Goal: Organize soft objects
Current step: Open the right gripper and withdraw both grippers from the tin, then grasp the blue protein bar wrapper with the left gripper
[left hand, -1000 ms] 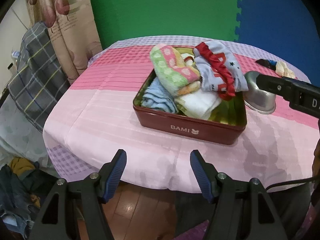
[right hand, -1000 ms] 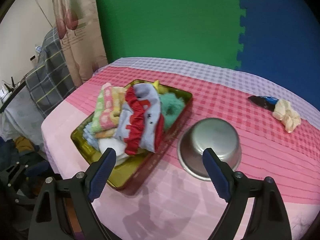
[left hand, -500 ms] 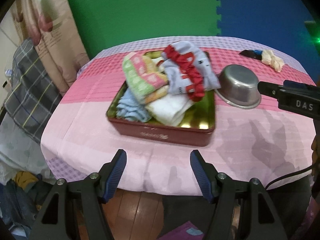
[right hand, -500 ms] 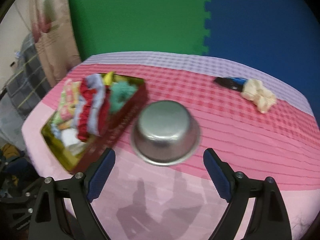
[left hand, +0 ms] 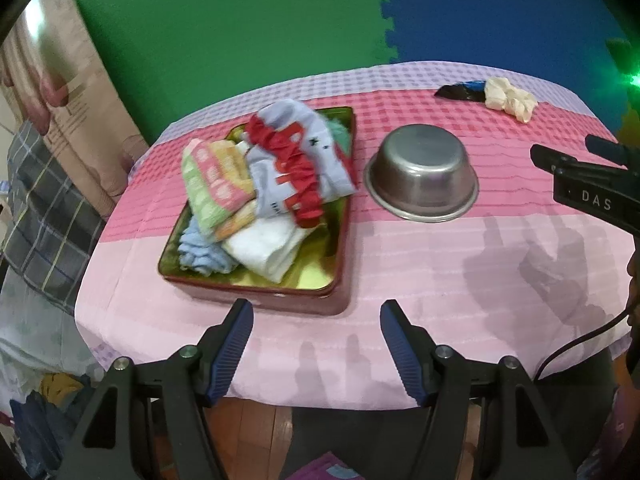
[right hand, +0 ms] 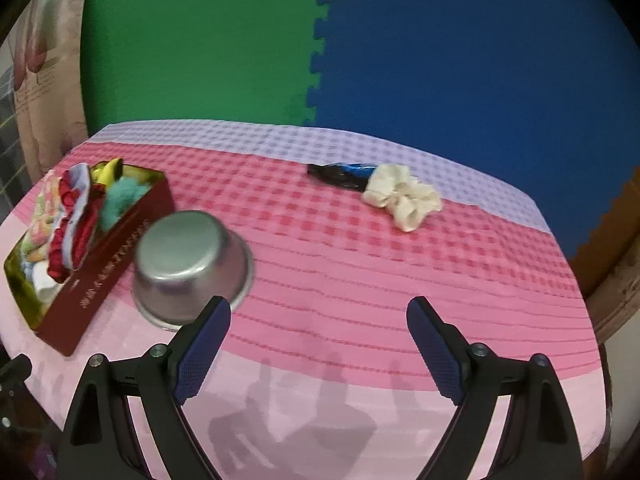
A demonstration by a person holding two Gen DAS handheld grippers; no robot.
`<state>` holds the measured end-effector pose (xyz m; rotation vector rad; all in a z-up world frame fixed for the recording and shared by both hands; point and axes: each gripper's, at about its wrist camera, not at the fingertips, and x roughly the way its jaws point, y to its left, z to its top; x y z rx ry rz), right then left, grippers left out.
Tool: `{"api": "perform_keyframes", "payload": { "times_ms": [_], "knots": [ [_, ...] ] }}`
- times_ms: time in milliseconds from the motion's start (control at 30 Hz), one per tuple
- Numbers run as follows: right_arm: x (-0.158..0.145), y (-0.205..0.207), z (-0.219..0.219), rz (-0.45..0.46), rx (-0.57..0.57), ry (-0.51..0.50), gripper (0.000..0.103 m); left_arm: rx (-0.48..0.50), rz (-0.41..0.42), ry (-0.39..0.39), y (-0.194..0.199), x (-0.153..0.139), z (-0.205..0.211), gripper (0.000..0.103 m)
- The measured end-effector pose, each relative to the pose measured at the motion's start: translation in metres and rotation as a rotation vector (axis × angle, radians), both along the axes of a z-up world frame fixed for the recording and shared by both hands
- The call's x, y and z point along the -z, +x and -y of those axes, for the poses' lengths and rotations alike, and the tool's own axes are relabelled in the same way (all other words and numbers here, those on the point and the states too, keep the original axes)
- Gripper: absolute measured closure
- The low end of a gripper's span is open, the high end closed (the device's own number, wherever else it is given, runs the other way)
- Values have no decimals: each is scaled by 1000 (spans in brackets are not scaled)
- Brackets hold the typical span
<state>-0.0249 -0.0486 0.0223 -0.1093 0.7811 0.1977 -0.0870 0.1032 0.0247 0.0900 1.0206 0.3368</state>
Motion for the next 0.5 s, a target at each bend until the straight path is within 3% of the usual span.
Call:
{"api": "perform_keyframes", "payload": {
  "times_ms": [500],
  "knots": [
    [12,14,30,-3,44,7,13,43,-28,5,32,1,31,35]
  ]
}}
